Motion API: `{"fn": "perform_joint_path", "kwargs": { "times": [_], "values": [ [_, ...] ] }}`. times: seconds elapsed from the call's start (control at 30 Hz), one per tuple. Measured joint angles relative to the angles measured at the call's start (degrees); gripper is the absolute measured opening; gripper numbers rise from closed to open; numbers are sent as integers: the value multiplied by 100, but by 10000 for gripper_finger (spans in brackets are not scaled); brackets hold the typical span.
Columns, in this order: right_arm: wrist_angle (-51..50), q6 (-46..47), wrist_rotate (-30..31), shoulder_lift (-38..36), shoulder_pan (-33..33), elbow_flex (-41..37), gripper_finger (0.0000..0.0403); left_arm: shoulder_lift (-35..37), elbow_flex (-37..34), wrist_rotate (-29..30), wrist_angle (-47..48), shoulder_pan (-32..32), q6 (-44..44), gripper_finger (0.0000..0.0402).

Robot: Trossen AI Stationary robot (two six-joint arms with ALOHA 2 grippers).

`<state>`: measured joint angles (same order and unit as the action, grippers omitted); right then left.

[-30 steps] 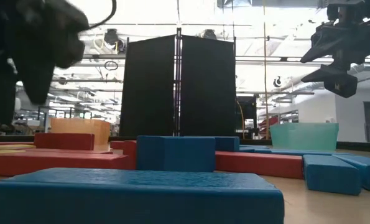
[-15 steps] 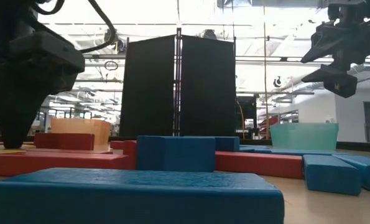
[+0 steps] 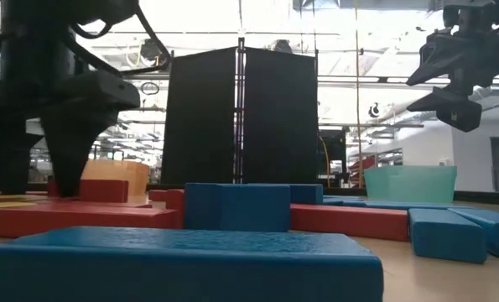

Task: Sort blocks
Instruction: Put the yellow block into the orange bin

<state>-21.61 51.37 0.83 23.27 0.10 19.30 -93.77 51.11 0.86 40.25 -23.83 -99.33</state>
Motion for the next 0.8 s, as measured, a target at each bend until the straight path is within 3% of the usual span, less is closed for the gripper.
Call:
{"fn": "perform_joint_path", "kwargs": {
  "times": [0.27,0.4,0.5,0.63,0.8],
  "values": [
    [3,-1,-5,-2,-1,1,194,-21,132,83,162,325,326,290],
    [3,21,-5,-2,-1,1,194,1,525,103,251,243,371,290],
    [3,26,-5,-1,-1,0,194,-1,879,119,843,32,294,290],
    [5,29,-4,-2,-2,-1,194,6,1244,161,1607,-249,-223,290],
    [5,36,41,-2,-2,1,194,5,1208,183,1649,-717,-1232,290]
  ]
}}
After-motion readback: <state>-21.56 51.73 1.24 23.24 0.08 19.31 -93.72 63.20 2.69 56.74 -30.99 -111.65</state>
